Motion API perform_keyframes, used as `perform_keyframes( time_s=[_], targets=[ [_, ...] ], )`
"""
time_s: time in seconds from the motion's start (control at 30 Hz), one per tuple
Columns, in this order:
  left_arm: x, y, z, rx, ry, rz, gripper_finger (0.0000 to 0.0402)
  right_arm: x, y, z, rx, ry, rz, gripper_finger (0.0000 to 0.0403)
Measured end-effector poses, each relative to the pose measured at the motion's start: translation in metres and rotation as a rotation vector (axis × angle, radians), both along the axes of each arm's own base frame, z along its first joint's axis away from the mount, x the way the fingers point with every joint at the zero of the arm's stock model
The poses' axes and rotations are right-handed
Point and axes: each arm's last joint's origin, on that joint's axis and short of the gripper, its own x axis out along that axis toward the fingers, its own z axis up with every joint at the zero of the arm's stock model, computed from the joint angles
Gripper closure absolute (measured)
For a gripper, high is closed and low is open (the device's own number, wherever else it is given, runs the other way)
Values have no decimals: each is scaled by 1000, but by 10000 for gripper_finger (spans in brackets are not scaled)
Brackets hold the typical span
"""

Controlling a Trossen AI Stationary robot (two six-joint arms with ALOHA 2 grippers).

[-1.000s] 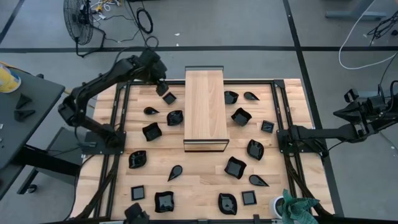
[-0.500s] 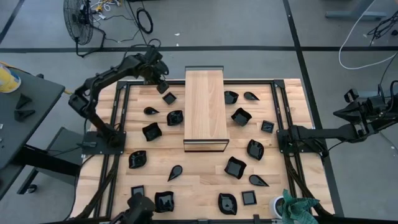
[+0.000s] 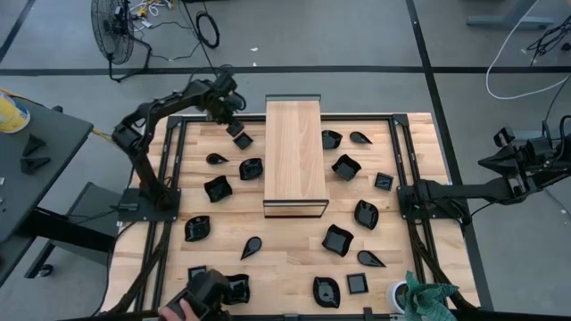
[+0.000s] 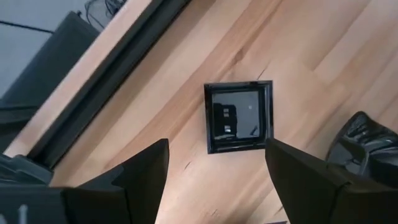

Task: Pick & Place Mini shaped plates
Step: Put the square plate on the shelf

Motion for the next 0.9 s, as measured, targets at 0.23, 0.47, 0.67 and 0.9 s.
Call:
perform_keyframes(
  time_s=[0.23,0.47,0.67,0.9],
  targets=[
    [3,5,-21,-69,25,2,133,0,0,0,0,0,0,392],
    [3,10,-40,-138,42,16,133,0,0,0,0,0,0,392],
    [1,12,-47,-159,58,24,134,0,0,0,0,0,0,392],
    [2,16,-47,-131,35,27,134,0,0,0,0,0,0,392]
  ],
)
